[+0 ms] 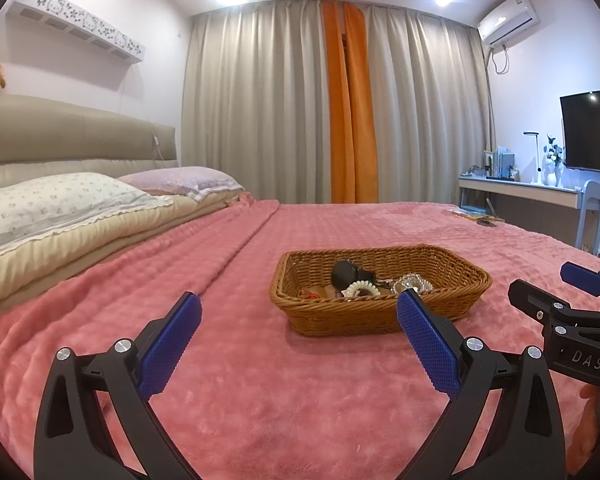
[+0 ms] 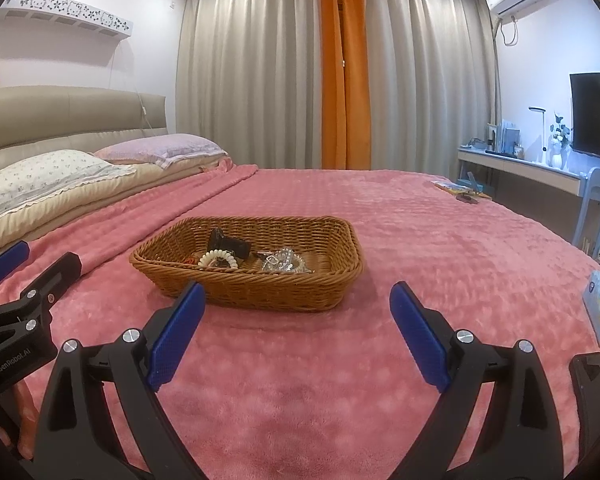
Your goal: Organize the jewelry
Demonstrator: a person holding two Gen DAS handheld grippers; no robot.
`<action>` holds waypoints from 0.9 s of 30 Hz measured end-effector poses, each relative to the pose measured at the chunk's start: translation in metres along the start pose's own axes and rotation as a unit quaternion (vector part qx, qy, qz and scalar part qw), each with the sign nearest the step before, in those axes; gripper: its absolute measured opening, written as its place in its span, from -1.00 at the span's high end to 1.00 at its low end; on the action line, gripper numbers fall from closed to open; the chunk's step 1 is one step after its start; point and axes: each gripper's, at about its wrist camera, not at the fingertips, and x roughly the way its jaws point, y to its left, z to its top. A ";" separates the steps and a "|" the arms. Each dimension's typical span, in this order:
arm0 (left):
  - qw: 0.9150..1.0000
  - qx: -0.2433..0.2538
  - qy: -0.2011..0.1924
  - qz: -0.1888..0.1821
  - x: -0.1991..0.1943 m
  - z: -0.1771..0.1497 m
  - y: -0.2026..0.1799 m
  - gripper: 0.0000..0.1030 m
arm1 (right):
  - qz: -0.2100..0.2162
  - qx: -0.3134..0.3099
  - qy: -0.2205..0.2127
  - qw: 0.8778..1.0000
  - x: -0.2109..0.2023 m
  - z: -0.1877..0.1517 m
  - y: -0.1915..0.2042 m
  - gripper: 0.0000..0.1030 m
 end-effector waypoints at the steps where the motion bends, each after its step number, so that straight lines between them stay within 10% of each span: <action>1: 1.000 0.000 0.000 0.001 0.001 0.000 0.000 -0.85 | 0.000 0.000 0.000 1.000 0.000 0.000 0.000 -0.73; 27: 1.000 0.002 0.004 -0.001 0.002 -0.001 -0.001 -0.85 | 0.000 -0.001 0.003 1.000 -0.001 -0.001 0.001 -0.73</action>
